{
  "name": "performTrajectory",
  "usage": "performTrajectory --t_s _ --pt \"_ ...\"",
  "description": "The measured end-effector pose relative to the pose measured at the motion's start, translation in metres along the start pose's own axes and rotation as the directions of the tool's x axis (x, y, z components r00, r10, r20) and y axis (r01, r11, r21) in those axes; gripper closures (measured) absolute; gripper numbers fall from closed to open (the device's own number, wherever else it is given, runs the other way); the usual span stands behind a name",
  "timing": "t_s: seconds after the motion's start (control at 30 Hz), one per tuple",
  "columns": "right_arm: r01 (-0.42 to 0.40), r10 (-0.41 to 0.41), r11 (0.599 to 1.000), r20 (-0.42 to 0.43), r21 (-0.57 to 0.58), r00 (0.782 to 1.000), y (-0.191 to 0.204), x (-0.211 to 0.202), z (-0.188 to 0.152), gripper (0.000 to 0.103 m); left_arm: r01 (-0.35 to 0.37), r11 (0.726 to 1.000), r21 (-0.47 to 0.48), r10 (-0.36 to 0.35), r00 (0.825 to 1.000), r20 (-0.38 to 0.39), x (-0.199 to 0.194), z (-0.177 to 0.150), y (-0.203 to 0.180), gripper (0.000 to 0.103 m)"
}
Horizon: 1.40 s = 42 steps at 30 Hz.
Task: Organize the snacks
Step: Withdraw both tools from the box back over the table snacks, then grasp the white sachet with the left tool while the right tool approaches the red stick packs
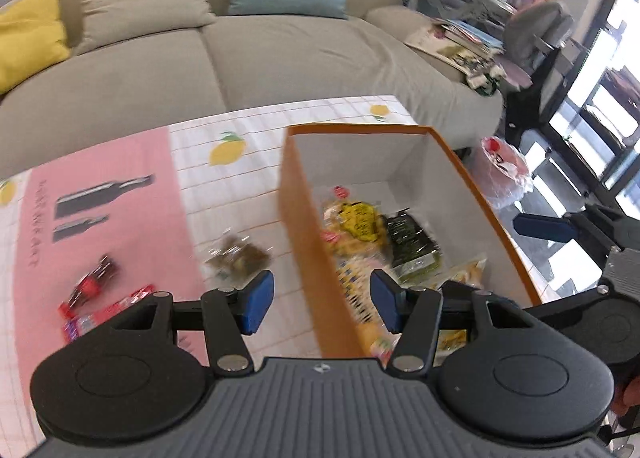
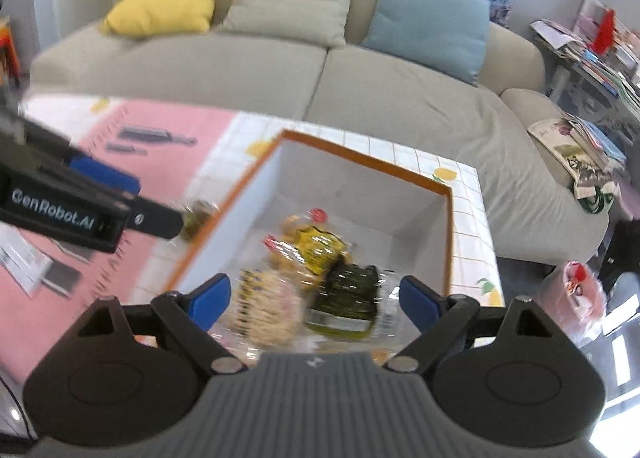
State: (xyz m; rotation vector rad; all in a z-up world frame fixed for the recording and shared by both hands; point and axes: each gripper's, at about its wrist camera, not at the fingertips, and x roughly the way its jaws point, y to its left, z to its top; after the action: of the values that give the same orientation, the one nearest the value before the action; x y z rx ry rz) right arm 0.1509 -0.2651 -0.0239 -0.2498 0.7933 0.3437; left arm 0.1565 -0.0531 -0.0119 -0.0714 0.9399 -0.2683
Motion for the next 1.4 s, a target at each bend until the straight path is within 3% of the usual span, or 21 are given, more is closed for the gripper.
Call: performTrajectory --t_s 0.27,0.6,1.0,1.17,1.27,1.4 --pt "-0.054 0.043 0.991 0.087 0.120 0.995 0.047 -0.022 -0.011 0.014 -0.082 0.996 -0.036 0.083 0.996 0.012 -0.033 -0.041 0.039 0.038" --pt "-0.130 0.109 0.979 0.140 0.155 0.984 0.102 -0.025 -0.018 0.014 -0.140 0.972 -0.186 0.140 0.990 -0.015 -0.051 -0.089 0.101 0.038" --pt "-0.196 0.188 0.974 0.077 0.116 0.979 0.149 0.004 -0.011 0.015 -0.154 0.930 -0.334 0.142 0.988 -0.058 -0.044 -0.123 0.157 0.038" --pt "-0.225 0.223 0.973 0.042 0.047 0.974 0.167 0.026 -0.006 0.018 -0.179 0.907 -0.380 0.153 0.983 -0.098 -0.035 -0.128 0.180 0.038" --pt "-0.234 0.234 0.972 0.000 0.017 0.972 0.174 0.044 -0.004 0.019 -0.227 0.886 -0.405 0.177 0.971 -0.159 -0.026 -0.131 0.190 0.037" --pt "-0.246 0.245 0.969 -0.058 -0.027 0.968 0.185 0.073 -0.002 0.021 -0.330 0.820 -0.468 0.236 0.939 -0.249 -0.012 -0.135 0.203 0.035"
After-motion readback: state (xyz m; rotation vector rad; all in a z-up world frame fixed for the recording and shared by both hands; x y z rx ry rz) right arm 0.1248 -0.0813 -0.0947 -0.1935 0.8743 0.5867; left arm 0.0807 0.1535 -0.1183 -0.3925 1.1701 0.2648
